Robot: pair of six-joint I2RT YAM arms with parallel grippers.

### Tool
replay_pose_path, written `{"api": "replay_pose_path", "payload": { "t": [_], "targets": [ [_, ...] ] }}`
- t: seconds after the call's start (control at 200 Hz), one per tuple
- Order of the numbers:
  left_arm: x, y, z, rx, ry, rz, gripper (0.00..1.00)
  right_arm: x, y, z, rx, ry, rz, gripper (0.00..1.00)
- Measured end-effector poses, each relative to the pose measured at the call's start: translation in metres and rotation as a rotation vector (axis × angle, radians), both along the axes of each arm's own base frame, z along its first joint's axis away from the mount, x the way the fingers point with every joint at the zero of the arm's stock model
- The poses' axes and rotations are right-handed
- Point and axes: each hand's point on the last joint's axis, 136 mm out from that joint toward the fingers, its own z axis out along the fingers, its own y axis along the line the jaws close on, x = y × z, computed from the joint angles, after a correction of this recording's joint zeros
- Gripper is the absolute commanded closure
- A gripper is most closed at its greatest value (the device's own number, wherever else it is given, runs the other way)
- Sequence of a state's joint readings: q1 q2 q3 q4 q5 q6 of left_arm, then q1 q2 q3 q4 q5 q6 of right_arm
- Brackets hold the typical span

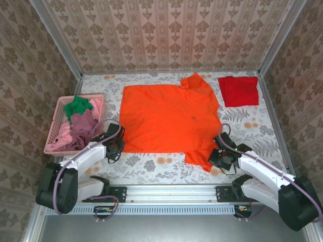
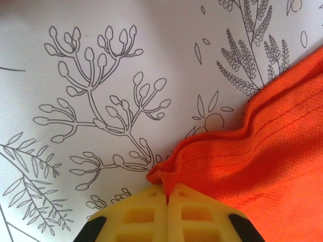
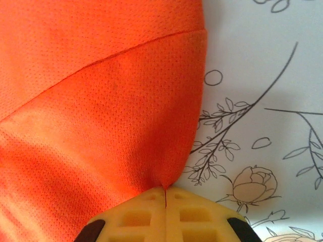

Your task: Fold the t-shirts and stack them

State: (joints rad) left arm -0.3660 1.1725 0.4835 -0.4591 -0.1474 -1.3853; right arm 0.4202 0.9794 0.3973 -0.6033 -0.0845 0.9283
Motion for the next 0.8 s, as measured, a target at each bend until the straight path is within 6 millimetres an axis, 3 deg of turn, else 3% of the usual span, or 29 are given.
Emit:
{"api": "replay_pose_path", "payload": {
  "t": [0.465,0.8],
  "targets": [
    [-0.009,0.013,0.028,0.038,-0.054,0.02,1.0,0.0,-0.007,0.052,0.057,-0.145,-0.083,1.0],
    [0.021,0.006,0.054,0.062,-0.096,-0.014,1.0,0.06,0.011,0.103,0.034,-0.229,-0.067,1.0]
  ]
}}
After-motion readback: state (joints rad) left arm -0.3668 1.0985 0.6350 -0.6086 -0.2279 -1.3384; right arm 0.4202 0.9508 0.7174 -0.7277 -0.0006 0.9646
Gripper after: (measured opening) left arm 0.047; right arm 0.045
